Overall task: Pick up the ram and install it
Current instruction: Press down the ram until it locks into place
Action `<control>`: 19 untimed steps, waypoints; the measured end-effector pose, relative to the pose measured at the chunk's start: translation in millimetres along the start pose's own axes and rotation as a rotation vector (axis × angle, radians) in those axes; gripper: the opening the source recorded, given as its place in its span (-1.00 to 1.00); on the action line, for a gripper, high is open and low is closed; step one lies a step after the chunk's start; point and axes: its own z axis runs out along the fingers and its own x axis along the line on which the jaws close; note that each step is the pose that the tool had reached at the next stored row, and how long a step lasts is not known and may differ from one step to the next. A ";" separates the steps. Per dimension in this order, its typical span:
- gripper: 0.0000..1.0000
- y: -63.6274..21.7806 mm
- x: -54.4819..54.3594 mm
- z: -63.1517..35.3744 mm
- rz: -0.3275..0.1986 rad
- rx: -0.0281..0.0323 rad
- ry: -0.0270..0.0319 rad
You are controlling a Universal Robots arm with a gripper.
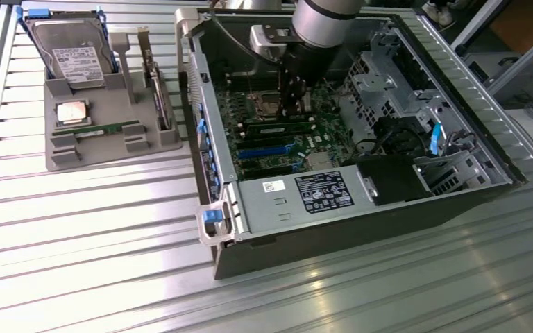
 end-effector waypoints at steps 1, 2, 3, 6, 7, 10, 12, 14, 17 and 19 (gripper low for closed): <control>-0.79 5.4 0.2 0.2 0.000 0.0000 0.0000; -0.79 7.7 0.3 0.3 0.000 0.0000 0.0000; -0.79 10.3 0.4 0.4 0.000 0.0000 0.0000; -0.79 17.8 0.8 0.6 0.000 0.0000 0.0000; -0.79 20.9 0.9 0.8 0.000 0.0000 -0.0001; -0.79 30.3 1.3 1.2 0.000 0.0000 0.0000; -0.79 33.7 1.8 1.4 0.000 0.0000 -0.0001; -0.79 37.8 4.4 1.7 0.000 0.0000 0.0000; -0.79 40.2 5.8 2.4 0.000 0.0000 0.0000; -0.79 40.9 4.3 2.7 0.000 0.0000 0.0000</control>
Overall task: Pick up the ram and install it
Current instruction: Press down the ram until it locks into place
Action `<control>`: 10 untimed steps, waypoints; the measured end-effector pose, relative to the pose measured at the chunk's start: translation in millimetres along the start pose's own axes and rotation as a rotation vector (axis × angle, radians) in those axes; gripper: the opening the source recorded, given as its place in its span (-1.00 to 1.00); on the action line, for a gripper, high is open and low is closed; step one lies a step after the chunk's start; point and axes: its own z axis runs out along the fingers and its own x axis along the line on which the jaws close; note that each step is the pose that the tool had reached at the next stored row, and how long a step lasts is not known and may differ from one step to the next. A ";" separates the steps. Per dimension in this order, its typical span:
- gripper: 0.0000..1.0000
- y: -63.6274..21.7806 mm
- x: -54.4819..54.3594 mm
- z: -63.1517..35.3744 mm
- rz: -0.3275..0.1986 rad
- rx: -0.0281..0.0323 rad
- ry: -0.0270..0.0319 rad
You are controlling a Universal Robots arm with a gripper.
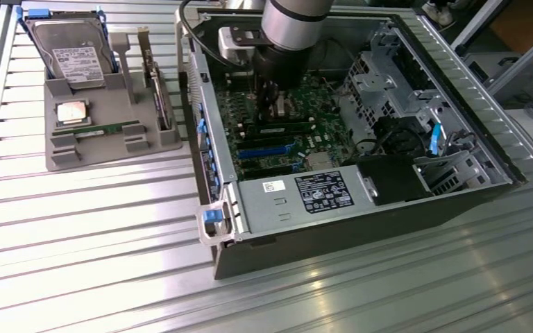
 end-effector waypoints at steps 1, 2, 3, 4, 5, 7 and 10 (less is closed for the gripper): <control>-0.79 1.3 -0.2 0.1 0.000 0.0000 0.0000; -0.79 2.3 -0.2 0.2 0.000 0.0000 0.0001; -0.79 3.1 -0.3 0.3 0.000 0.0000 0.0000; -0.79 3.5 -0.3 0.4 0.000 0.0000 0.0001; -0.79 3.7 -0.2 0.7 0.000 0.0000 0.0000; -0.79 4.1 -0.2 1.4 0.000 0.0000 0.0000; -0.79 5.1 -0.1 2.7 0.000 0.0000 0.0000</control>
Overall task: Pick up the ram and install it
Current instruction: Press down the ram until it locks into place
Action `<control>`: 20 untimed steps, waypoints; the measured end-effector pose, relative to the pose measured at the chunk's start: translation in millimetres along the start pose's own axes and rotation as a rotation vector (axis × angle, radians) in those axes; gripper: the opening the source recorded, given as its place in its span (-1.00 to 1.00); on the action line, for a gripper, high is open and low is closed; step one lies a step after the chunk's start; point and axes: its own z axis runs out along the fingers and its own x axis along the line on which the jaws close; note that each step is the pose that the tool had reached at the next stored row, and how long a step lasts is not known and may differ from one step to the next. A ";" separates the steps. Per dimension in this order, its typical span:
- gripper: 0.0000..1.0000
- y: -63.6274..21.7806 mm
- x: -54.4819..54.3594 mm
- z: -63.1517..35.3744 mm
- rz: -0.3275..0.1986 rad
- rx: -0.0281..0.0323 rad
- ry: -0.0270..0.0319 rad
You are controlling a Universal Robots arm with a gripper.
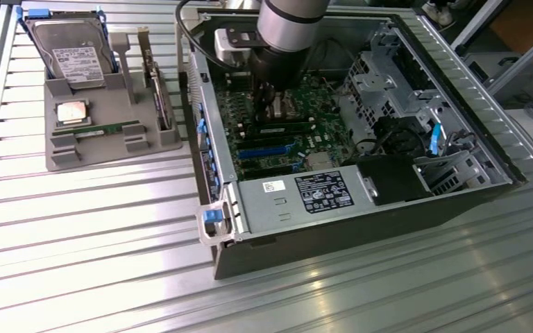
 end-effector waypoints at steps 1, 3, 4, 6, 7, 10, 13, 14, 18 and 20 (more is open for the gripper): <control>-0.79 0.3 0.0 0.4 0.000 0.0000 0.0000; -0.79 0.9 0.0 1.0 0.000 0.0000 0.0000; -0.79 1.3 0.0 1.5 0.000 0.0000 0.0000; -0.79 1.8 0.1 2.3 0.000 0.0000 0.0000; -0.79 2.0 0.1 3.2 0.000 0.0000 -0.0001; -0.79 2.0 0.2 7.5 0.000 -0.0001 0.0002; -0.79 1.9 0.2 11.5 0.000 -0.0001 0.0001; -0.79 1.9 0.3 12.2 0.000 -0.0003 0.0006; -0.79 1.6 0.0 0.8 0.000 0.0002 -0.0003; -0.79 -1.4 -0.1 -0.2 0.000 0.0001 -0.0001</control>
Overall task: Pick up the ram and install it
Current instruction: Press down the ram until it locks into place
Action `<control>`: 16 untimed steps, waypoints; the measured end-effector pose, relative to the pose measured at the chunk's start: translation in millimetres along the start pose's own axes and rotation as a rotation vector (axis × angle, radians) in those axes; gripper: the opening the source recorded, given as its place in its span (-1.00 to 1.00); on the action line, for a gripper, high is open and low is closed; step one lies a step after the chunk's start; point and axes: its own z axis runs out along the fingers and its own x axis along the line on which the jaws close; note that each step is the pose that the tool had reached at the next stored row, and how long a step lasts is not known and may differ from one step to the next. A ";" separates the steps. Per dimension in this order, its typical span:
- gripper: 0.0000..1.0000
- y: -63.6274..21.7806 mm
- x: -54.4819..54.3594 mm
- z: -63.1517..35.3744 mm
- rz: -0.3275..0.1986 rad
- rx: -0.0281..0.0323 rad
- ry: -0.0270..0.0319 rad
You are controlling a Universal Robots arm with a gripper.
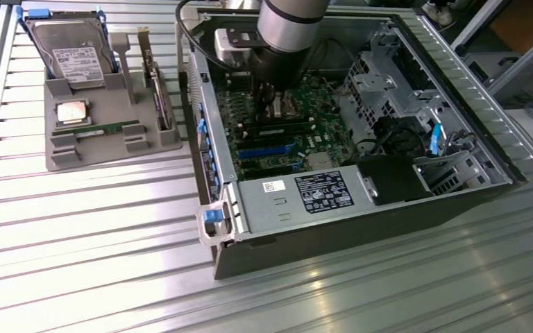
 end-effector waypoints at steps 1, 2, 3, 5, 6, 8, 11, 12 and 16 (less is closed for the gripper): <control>-0.79 -4.1 -0.1 -0.2 0.000 0.0000 0.0001; -0.79 -8.0 -0.2 -0.3 0.000 0.0000 0.0001; -0.79 -12.0 -0.3 -0.5 0.000 -0.0001 0.0002; -0.79 -30.0 -0.8 -1.1 0.000 -0.0004 0.0002; -0.79 -41.1 -1.2 -1.5 0.000 -0.0006 0.0004; -0.79 -49.9 -1.4 -1.8 0.000 -0.0007 0.0005; -0.79 -70.1 -2.1 -2.5 0.001 -0.0007 0.0020; -0.79 -74.7 -2.3 -2.7 0.001 -0.0007 0.0022; -0.79 -105.7 -3.5 -3.7 0.002 -0.0007 0.0025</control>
